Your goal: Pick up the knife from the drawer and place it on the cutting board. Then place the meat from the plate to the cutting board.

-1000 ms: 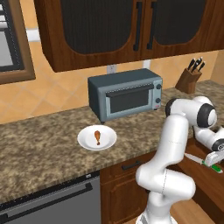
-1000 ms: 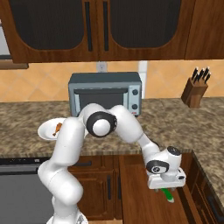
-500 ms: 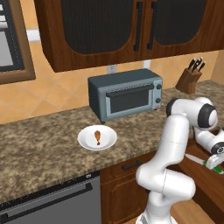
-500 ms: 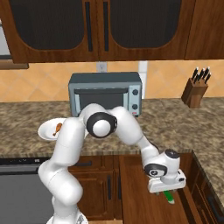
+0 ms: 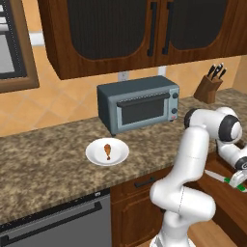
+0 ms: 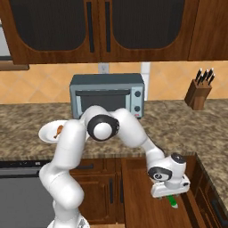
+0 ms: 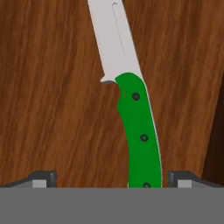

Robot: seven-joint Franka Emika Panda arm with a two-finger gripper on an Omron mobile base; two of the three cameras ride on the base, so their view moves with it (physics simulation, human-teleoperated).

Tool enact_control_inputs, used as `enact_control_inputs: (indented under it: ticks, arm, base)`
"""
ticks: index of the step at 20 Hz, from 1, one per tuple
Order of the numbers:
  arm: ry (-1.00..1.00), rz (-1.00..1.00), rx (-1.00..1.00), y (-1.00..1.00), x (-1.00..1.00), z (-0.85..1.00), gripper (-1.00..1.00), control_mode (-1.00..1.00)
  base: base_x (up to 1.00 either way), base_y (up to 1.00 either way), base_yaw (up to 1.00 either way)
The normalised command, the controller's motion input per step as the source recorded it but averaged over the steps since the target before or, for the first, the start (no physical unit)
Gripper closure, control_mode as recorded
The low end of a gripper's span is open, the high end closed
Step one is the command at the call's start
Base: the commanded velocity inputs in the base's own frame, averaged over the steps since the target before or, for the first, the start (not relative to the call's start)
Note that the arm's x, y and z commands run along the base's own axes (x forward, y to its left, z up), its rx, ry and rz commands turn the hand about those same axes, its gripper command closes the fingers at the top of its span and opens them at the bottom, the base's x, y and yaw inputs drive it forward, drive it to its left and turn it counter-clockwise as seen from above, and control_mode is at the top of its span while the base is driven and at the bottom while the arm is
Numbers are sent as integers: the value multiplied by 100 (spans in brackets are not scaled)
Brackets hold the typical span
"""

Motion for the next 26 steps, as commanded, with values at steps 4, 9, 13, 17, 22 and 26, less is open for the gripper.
enact_control_inputs:
  ticks: [4,9,13,17,22,26]
  arm:
    - [0,0,0,43,-6,-16,-100,-100]
    - [0,0,0,4,25,-1,-100,-100]
    - [-7,2,0,-9,23,-7,-100,-100]
    - [-1,4,0,-5,11,-37,-100,-100]
    - [0,5,0,-7,9,-42,-100,-100]
    - [0,7,0,-4,-10,-38,-100,-100]
  base:
    - [0,0,0]
    - [0,0,0]
    - [0,0,0]
    - [0,0,0]
    - [0,0,0]
    - [0,0,0]
